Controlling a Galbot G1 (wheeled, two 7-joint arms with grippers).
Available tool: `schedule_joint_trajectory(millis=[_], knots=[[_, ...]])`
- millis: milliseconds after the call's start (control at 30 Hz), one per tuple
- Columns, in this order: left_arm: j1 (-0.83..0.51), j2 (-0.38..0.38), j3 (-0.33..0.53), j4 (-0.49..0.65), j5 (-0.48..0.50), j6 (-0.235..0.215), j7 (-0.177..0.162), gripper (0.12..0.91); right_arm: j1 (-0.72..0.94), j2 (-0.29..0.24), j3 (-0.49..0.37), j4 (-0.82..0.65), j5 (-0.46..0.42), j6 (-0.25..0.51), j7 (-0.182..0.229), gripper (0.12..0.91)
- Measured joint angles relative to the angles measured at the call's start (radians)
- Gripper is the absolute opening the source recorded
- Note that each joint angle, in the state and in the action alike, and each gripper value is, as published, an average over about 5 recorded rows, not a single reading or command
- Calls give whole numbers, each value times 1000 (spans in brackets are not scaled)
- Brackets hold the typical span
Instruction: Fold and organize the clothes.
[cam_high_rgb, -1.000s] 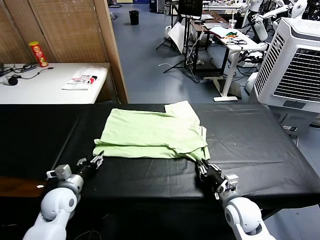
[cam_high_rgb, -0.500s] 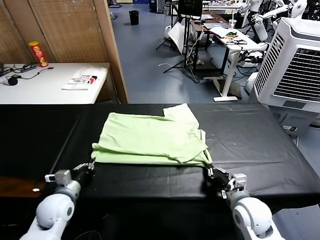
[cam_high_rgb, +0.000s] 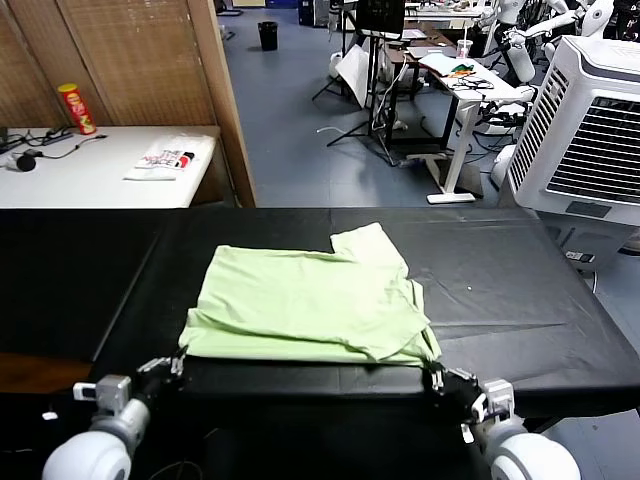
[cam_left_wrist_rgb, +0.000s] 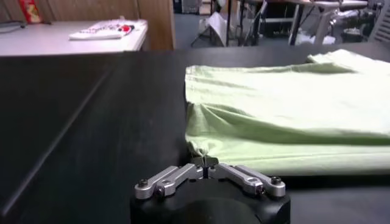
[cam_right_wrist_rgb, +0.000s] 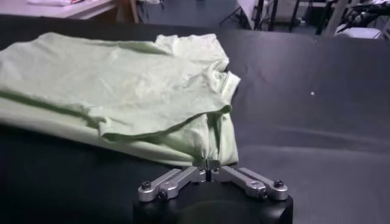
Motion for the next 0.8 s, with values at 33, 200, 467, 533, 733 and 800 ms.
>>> schedule_joint_trajectory(millis=[33,200,467,533,733,800], knots=[[11,-3,-3,-9,0,3,-4,128,-7,0,2,7,-2,-2,-1,211],[62,-10,-12,-49,7,21,-27,152,-44,-1,19,54,-9,-8,-1,466],[104,-6,-31,-113,23,87,-62,556,-69,-11,59,160,28,-36,12,788],[103,-1,-39,-130,31,97,-56,653,-43,-22,64,168,55,-33,23,795],[27,31,-55,-148,-42,118,-55,793,178,-71,25,63,147,-3,81,798],[-36,48,-47,-126,-79,132,-75,797,279,-88,-7,-6,186,4,100,798]])
